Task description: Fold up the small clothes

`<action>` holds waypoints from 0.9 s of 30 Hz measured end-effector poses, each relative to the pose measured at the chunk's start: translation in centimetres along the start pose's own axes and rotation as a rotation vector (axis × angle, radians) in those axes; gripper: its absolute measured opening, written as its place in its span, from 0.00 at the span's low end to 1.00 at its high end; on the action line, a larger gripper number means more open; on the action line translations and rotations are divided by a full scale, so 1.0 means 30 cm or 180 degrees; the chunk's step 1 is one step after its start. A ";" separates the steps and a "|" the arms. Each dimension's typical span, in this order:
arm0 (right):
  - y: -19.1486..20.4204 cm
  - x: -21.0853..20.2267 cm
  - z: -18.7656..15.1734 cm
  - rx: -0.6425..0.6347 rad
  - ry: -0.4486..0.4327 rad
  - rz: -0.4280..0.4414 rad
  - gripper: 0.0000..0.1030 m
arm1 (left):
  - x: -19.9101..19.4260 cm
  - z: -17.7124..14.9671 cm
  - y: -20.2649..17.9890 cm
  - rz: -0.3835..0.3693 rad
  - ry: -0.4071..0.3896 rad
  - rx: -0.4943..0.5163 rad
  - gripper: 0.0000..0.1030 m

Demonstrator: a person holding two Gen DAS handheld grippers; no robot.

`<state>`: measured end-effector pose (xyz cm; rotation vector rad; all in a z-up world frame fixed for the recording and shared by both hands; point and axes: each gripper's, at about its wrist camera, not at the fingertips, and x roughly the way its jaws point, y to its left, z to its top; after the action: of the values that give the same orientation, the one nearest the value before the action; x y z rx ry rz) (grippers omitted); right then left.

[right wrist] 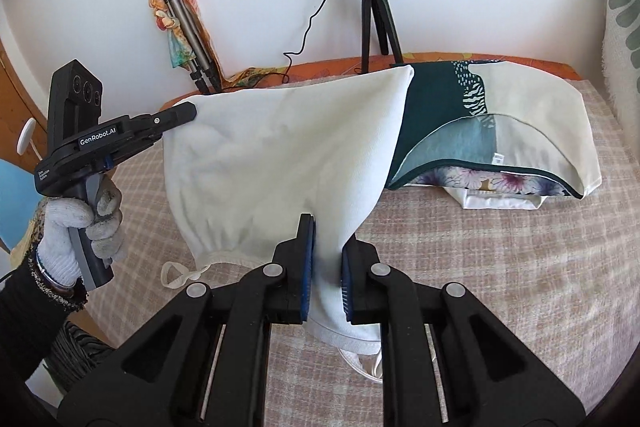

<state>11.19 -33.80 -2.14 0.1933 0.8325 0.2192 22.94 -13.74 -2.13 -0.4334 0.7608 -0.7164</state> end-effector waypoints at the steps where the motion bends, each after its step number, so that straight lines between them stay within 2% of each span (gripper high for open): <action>1: -0.030 -0.018 0.005 0.0021 -0.0026 -0.0057 0.12 | 0.030 0.007 -0.025 -0.0033 0.0010 0.0028 0.04; 9: -0.253 -0.101 0.067 0.0095 -0.0158 -0.0467 0.12 | 0.248 0.073 -0.186 -0.0281 0.0078 0.0167 0.04; 15: -0.380 -0.107 0.162 0.0017 -0.0268 -0.0758 0.12 | 0.404 0.137 -0.274 -0.0338 0.0069 0.0270 0.04; 21: -0.526 -0.041 0.281 -0.0035 -0.0303 -0.0994 0.12 | 0.537 0.207 -0.304 -0.0274 -0.0019 0.0299 0.04; 27: -0.642 0.064 0.360 0.0113 -0.0318 -0.0918 0.12 | 0.652 0.239 -0.313 -0.0006 0.0023 0.0531 0.04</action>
<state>22.79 -52.68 -1.30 0.1144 0.7553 -0.0754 34.28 -33.55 -1.03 -0.2803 0.7015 -0.7770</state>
